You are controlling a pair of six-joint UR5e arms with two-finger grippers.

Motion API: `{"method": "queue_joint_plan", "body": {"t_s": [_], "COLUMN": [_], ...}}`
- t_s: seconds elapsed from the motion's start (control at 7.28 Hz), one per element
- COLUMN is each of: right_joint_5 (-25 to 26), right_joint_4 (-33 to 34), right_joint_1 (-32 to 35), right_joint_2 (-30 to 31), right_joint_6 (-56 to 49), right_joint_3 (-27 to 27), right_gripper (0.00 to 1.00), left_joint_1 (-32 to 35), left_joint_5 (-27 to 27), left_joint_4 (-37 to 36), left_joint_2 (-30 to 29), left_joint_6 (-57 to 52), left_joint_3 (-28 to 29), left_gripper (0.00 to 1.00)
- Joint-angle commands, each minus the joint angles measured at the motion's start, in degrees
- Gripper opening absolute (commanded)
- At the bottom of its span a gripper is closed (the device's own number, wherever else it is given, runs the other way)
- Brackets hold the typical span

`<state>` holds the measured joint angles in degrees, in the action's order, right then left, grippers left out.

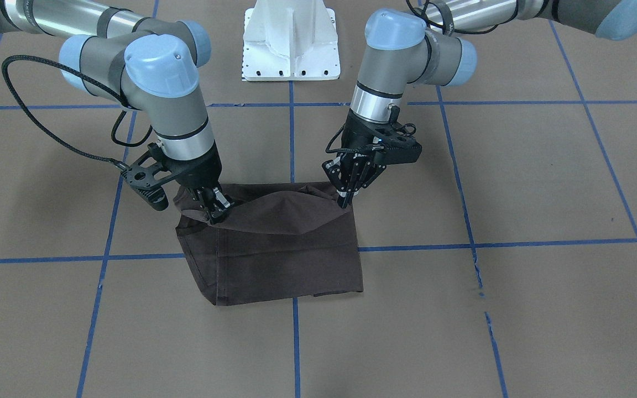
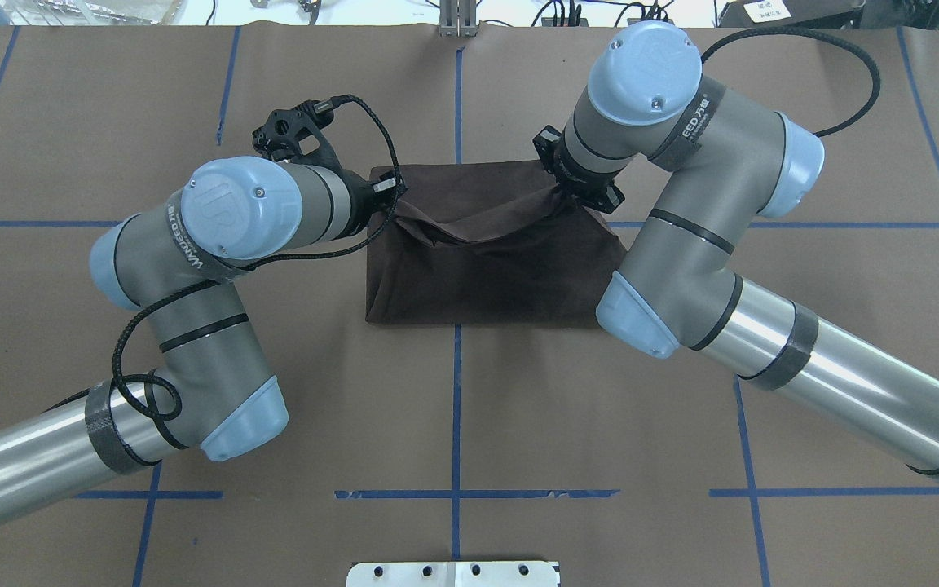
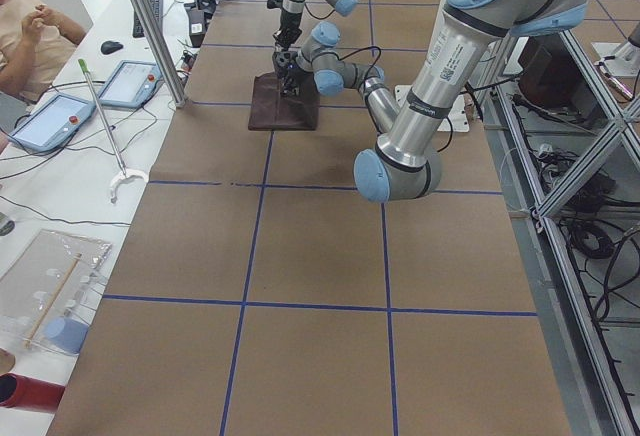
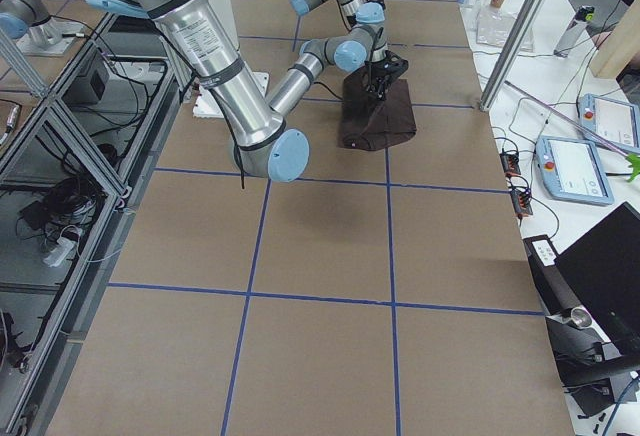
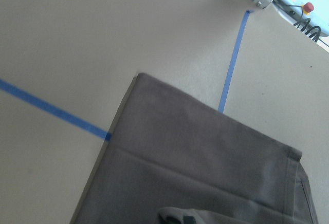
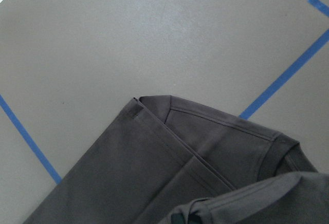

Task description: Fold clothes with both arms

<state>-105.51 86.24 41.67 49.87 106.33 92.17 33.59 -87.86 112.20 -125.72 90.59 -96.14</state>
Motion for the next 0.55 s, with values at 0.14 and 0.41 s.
{"method": "queue_joint_plan", "body": {"t_s": [0.14, 0.41], "right_joint_5": [-1.45, -1.45], "right_joint_4": [-6.24, -14.74], "right_joint_1": [1.92, 3.58], "right_joint_2": [-3.10, -8.01], "right_joint_6": [-0.42, -2.51], "right_joint_3": [-9.00, -21.17], "right_gripper": [0.00, 0.48], "left_joint_1": [1.04, 4.00], "left_joint_5": [1.72, 2.42], "left_joint_4": [7.38, 17.21], "left_joint_2": [-2.15, -6.87], "left_joint_6": [-2.79, -5.75], "left_joint_3": [9.44, 23.19], "left_gripper": [0.01, 0.23]}}
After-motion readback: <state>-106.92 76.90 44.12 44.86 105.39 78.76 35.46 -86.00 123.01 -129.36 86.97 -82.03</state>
